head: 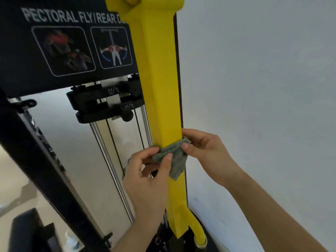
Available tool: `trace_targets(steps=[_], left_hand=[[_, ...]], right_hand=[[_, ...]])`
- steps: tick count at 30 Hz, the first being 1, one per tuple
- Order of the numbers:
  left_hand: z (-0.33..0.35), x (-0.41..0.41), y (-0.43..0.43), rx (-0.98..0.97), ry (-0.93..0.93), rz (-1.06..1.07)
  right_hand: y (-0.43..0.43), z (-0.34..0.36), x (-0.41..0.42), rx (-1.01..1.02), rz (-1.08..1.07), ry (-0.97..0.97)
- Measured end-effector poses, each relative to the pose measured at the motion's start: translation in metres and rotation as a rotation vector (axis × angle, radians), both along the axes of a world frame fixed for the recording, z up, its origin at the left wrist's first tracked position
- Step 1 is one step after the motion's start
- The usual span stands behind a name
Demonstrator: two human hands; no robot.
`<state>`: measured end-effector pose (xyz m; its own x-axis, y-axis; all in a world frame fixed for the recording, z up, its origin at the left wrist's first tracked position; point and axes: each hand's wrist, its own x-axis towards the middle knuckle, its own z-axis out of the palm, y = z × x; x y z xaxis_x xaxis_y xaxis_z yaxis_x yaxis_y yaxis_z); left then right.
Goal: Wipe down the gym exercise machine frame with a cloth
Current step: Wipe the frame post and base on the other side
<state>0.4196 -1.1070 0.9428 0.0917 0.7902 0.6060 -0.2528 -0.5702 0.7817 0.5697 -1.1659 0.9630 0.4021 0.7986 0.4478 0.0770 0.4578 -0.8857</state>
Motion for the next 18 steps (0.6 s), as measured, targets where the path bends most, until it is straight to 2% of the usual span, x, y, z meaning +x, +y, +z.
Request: trace_targets(steps=[5, 8, 13, 18], left_hand=[[0.017, 0.01, -0.011, 0.042, -0.017, 0.138], [0.025, 0.022, -0.022, 0.08, -0.024, 0.286], [0.035, 0.04, -0.035, 0.091, -0.029, 0.52], [0.056, 0.052, -0.042, 0.273, 0.1, 0.724]], right_hand=[[0.01, 0.011, 0.018, 0.077, 0.17, -0.016], [0.017, 0.02, 0.031, 0.105, 0.271, -0.045], [0.03, 0.03, 0.043, 0.125, 0.403, 0.013], [0.049, 0.045, 0.049, 0.11, 0.461, 0.063]])
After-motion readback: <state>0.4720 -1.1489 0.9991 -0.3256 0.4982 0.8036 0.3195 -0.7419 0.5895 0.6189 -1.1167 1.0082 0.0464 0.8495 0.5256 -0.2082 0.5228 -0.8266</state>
